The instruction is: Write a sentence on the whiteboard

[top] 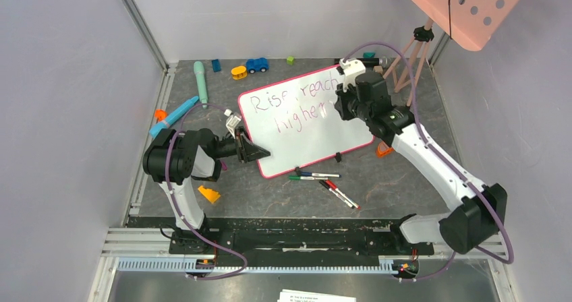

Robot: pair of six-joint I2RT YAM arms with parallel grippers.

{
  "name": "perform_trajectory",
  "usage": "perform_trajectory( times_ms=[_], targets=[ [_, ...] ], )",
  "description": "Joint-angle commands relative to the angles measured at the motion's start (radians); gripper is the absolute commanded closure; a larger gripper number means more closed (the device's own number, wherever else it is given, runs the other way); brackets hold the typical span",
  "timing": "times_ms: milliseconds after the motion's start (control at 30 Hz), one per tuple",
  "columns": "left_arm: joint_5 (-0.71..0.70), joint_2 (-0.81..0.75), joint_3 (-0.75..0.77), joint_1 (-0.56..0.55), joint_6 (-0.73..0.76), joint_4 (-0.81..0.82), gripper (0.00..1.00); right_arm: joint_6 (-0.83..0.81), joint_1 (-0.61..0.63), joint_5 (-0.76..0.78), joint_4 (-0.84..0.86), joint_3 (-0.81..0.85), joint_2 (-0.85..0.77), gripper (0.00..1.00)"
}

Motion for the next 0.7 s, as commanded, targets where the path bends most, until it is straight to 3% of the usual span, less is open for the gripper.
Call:
perform_trajectory(
  times_ms=[0, 67, 200, 233, 300, 333, 367, 433, 467, 533, 567, 600, 633, 667],
  targets=[
    [0.081, -0.007, 0.003, -0.007, 0.073, 0.064, 0.44, -0.007, -0.004, -0.025, 0.055, -0.031, -0.084, 1.0],
    [0.093, -0.012, 0.0, -0.007, 0.071, 0.064, 0.35, -0.007, -0.004, -0.024, 0.055, -0.023, -0.098, 1.0],
    [0.071, -0.038, -0.027, -0.003, 0.084, 0.065, 0.31, -0.002, -0.004, -0.025, 0.049, 0.016, -0.108, 1.0],
    [0.064, -0.043, -0.031, 0.0, 0.09, 0.064, 0.32, -0.003, -0.003, -0.025, 0.047, 0.027, -0.105, 1.0],
    [0.041, -0.045, -0.034, 0.009, 0.086, 0.064, 0.48, -0.009, -0.003, -0.027, 0.041, 0.044, -0.096, 1.0],
    [0.038, -0.045, -0.038, 0.016, 0.073, 0.064, 0.5, -0.008, -0.003, -0.029, 0.043, 0.05, -0.091, 1.0],
    [0.005, -0.06, -0.058, 0.013, 0.097, 0.064, 0.41, -0.009, -0.004, -0.03, 0.041, 0.07, -0.079, 1.0],
    [-0.084, -0.069, -0.064, 0.028, 0.15, 0.008, 0.48, -0.023, -0.004, -0.037, -0.038, 0.17, -0.037, 1.0],
    [-0.092, -0.066, -0.069, 0.043, 0.104, 0.059, 0.46, -0.037, -0.003, -0.026, -0.107, 0.203, -0.025, 1.0],
    [-0.1, -0.148, -0.133, 0.059, 0.13, 0.064, 0.47, -0.082, -0.003, 0.099, -0.043, 0.154, -0.052, 1.0],
    [-0.194, -0.246, -0.205, 0.06, 0.188, 0.062, 0.47, -0.067, -0.006, 0.16, -0.018, 0.154, -0.063, 1.0],
    [-0.338, -0.322, -0.295, 0.06, 0.238, 0.054, 0.19, -0.052, -0.011, 0.16, 0.01, 0.149, -0.073, 1.0],
    [-0.472, -0.398, -0.38, 0.055, 0.269, 0.052, 0.01, -0.041, -0.011, 0.116, 0.023, 0.148, -0.078, 1.0],
    [-0.646, -0.449, -0.432, 0.03, 0.283, 0.026, 0.0, -0.034, -0.01, 0.057, 0.024, 0.152, -0.082, 1.0]
  ],
)
